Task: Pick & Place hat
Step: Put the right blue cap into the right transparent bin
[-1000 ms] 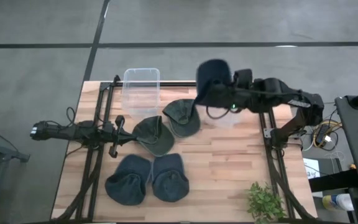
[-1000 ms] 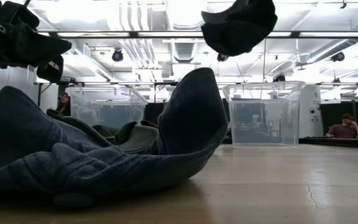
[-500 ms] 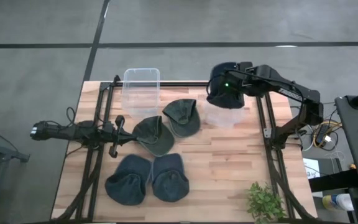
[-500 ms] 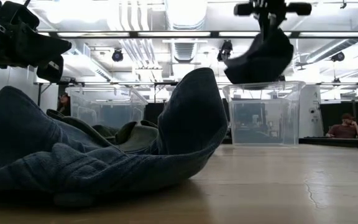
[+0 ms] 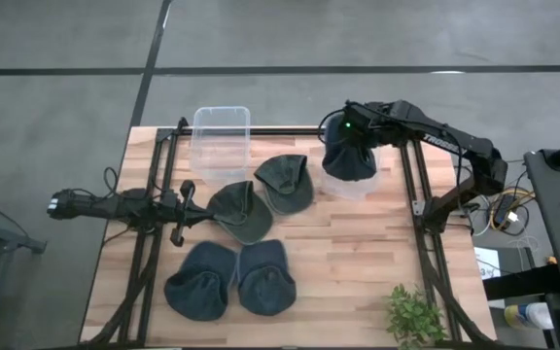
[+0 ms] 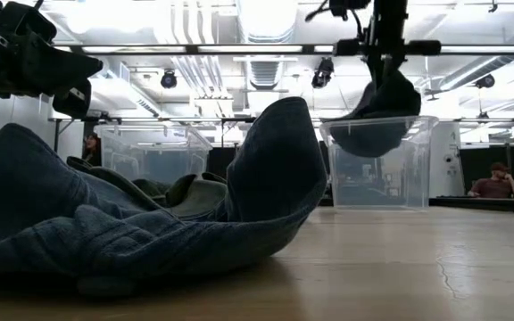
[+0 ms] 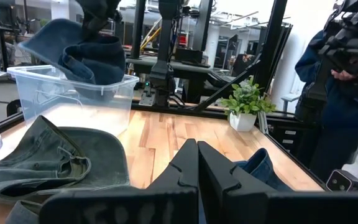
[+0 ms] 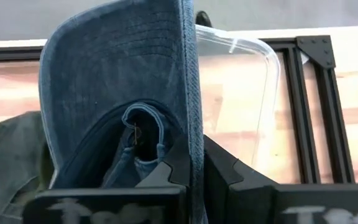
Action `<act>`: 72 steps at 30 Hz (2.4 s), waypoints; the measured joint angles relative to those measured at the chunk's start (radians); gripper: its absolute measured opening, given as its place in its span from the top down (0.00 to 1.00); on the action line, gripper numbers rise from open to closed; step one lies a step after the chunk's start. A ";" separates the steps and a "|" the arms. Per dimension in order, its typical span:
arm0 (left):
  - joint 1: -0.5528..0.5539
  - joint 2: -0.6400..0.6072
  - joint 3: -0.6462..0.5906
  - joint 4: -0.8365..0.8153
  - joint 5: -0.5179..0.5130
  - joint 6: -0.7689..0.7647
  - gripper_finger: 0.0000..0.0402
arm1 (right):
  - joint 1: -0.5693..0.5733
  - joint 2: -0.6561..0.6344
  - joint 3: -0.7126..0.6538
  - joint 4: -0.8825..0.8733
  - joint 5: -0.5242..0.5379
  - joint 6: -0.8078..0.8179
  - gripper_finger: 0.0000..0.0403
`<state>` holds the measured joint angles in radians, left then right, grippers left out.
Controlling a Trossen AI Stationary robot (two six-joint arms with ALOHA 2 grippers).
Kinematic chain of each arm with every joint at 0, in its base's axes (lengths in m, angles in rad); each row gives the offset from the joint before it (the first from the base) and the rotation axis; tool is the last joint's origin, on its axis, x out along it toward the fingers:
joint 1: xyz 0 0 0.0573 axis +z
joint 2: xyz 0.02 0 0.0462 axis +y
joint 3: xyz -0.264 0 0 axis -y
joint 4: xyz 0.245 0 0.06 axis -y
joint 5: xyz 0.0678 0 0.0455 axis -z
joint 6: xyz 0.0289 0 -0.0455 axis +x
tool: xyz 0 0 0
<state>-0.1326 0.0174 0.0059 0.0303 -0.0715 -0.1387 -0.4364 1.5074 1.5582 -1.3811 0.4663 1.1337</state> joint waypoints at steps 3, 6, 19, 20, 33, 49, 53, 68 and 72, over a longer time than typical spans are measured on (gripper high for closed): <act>0.000 0.000 0.000 0.000 0.000 0.000 1.00 | -0.006 0.000 -0.032 0.002 -0.027 -0.017 0.97; 0.000 0.000 0.000 0.000 0.000 0.000 1.00 | -0.006 0.000 -0.062 0.012 -0.033 -0.013 0.97; 0.000 0.000 0.000 0.000 0.000 0.000 1.00 | -0.027 0.000 -0.192 0.112 -0.077 0.031 0.97; 0.000 0.000 0.000 0.000 0.000 0.000 1.00 | -0.030 0.000 -0.197 0.112 -0.080 0.030 0.96; 0.000 0.000 0.000 0.000 0.000 0.000 1.00 | -0.045 -0.002 -0.172 0.097 -0.083 -0.112 0.50; 0.000 0.000 0.000 0.000 0.000 0.000 1.00 | 0.141 -0.027 -0.001 0.107 -0.270 -0.405 0.40; 0.000 0.000 0.000 0.000 0.000 0.000 1.00 | 0.221 -0.027 0.008 0.133 -0.303 -0.380 0.42; 0.001 0.000 0.000 0.005 -0.044 0.096 1.00 | 0.454 -0.021 0.007 0.462 -0.318 -0.322 0.43; 0.002 0.000 0.000 0.006 -0.047 0.085 1.00 | 0.470 -0.019 0.003 0.505 -0.312 -0.308 0.43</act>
<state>-0.1310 0.0175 0.0059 0.0362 -0.1184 -0.0540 0.0335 1.4884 1.5610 -0.8760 0.1548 0.8256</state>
